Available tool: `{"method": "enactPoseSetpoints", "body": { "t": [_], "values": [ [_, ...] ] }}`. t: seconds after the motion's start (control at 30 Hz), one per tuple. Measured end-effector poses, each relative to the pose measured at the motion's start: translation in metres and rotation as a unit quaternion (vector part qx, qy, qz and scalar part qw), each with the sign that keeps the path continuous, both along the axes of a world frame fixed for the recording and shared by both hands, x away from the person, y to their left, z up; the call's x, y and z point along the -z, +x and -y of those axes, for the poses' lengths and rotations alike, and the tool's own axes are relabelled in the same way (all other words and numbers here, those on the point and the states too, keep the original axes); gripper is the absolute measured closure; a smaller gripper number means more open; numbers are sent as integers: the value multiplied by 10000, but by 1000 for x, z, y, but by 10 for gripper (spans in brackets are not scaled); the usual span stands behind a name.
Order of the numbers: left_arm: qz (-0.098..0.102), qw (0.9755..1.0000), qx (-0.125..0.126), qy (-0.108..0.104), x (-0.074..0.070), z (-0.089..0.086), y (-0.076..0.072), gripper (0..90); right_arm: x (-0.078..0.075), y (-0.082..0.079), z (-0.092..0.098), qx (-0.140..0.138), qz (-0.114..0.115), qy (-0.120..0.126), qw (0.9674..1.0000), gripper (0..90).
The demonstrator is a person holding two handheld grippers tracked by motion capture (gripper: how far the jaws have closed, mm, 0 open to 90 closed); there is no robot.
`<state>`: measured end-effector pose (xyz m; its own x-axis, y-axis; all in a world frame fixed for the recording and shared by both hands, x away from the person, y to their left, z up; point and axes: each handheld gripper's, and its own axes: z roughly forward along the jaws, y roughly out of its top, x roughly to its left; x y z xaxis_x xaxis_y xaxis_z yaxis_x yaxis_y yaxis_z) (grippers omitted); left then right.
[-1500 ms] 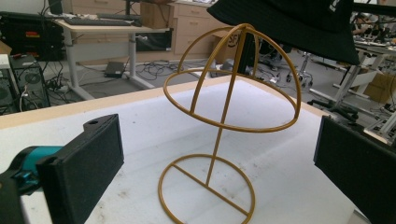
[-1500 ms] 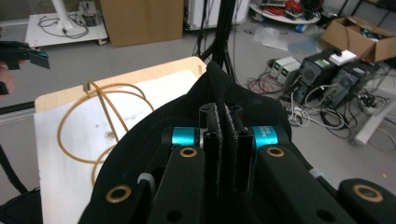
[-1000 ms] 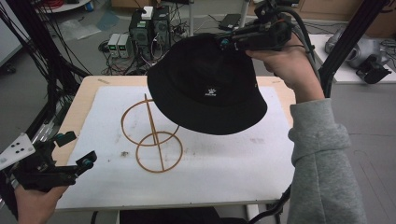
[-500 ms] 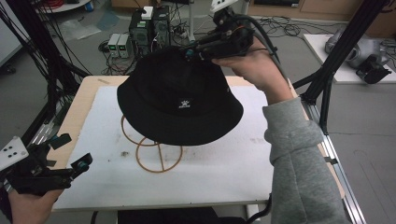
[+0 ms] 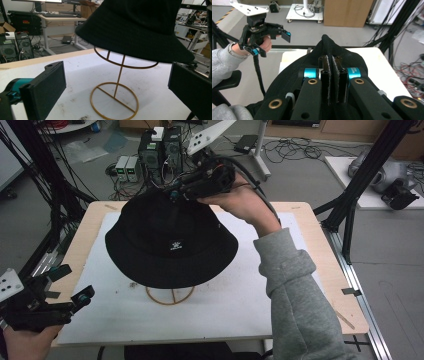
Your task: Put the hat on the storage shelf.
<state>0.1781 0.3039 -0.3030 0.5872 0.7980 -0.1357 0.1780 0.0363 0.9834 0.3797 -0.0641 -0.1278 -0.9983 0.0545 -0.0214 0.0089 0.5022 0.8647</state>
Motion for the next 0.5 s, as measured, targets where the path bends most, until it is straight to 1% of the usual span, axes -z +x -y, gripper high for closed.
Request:
{"method": "enactPoseSetpoints", "body": {
  "t": [0.03, 0.2, 0.3, 0.33, 0.47, 0.5],
  "values": [
    [-3, 10000, -5, 1, 0, -1, 0, 18, 7, 1, -7, -50, -33, -54, 10000, 872],
    [15, 10000, -18, 3, -1, -1, -1, 18, 23, 4, -19, -131, -46, -99, 9999, 872],
    [4, 10000, -7, 12, 0, -1, -1, 18, 27, 4, -22, -147, -72, -112, 9998, 872],
    [7, 10000, 0, 14, 0, 0, 0, 18, 31, 4, -25, -137, -75, -116, 9998, 872],
    [7, 10000, 1, 11, 0, 1, 0, 18, 39, 5, -29, -150, -162, -128, 9997, 872],
    [7, 10000, 1, 11, 0, 1, 0, 18, 39, 5, -29, -150, -162, -128, 9997, 872]
  ]
}}
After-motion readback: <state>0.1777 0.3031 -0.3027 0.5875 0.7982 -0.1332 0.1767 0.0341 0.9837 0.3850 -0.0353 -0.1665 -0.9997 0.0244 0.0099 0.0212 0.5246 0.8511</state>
